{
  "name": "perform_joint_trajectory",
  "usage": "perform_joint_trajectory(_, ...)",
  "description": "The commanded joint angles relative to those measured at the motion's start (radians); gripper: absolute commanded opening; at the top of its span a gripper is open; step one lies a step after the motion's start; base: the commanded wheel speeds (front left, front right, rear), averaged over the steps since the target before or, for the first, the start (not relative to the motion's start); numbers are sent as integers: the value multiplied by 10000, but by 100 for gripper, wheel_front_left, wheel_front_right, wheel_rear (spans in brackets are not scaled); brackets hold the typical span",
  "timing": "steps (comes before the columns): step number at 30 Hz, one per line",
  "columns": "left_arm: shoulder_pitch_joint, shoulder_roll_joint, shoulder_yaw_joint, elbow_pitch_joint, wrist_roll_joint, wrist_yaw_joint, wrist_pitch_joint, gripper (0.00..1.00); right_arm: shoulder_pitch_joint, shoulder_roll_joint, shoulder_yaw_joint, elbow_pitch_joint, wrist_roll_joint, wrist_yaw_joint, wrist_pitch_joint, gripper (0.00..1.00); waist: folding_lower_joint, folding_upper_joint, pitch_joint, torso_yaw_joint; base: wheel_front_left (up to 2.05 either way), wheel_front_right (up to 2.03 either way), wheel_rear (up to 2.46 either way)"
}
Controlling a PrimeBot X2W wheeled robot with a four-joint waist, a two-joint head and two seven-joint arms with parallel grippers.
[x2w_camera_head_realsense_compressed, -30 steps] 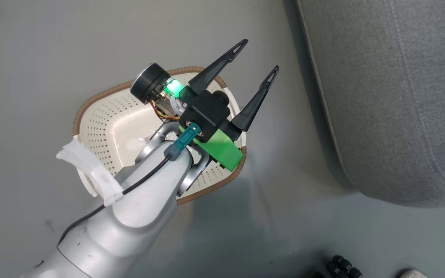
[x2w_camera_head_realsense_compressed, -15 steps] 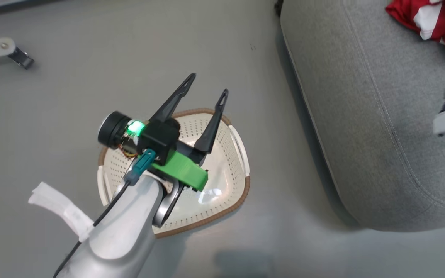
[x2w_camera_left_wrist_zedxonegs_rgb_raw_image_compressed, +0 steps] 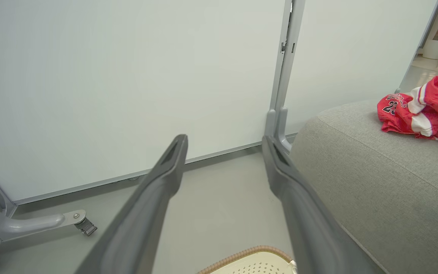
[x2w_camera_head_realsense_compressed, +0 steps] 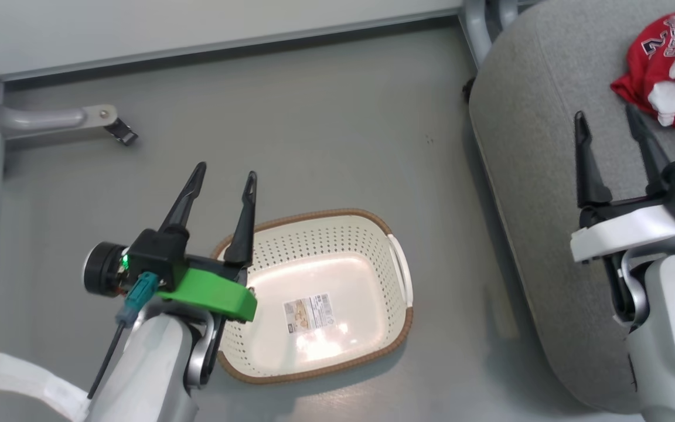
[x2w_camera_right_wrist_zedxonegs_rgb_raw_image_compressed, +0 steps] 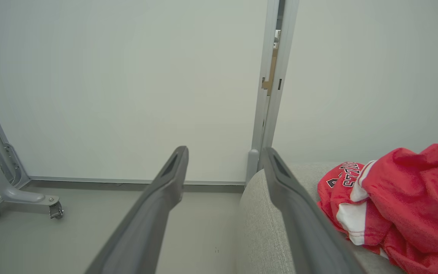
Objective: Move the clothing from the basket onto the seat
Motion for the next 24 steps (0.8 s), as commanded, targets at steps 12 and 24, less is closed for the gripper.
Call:
perform_joint_trajectory(12, 1254, -300, 1541, -353, 440, -96, -2, 100, 1178, 662, 759, -755, -364, -7, -22, 100, 0, 0, -1196, 963, 0, 0, 0)
perform_joint_trajectory(24, 2053, -606, 2383, -541, 830, -277, -2, 100, 2700, 1039, 489, -1487, -476, -7, -22, 100, 0, 0, -1745, 1148, 0, 0, 0)
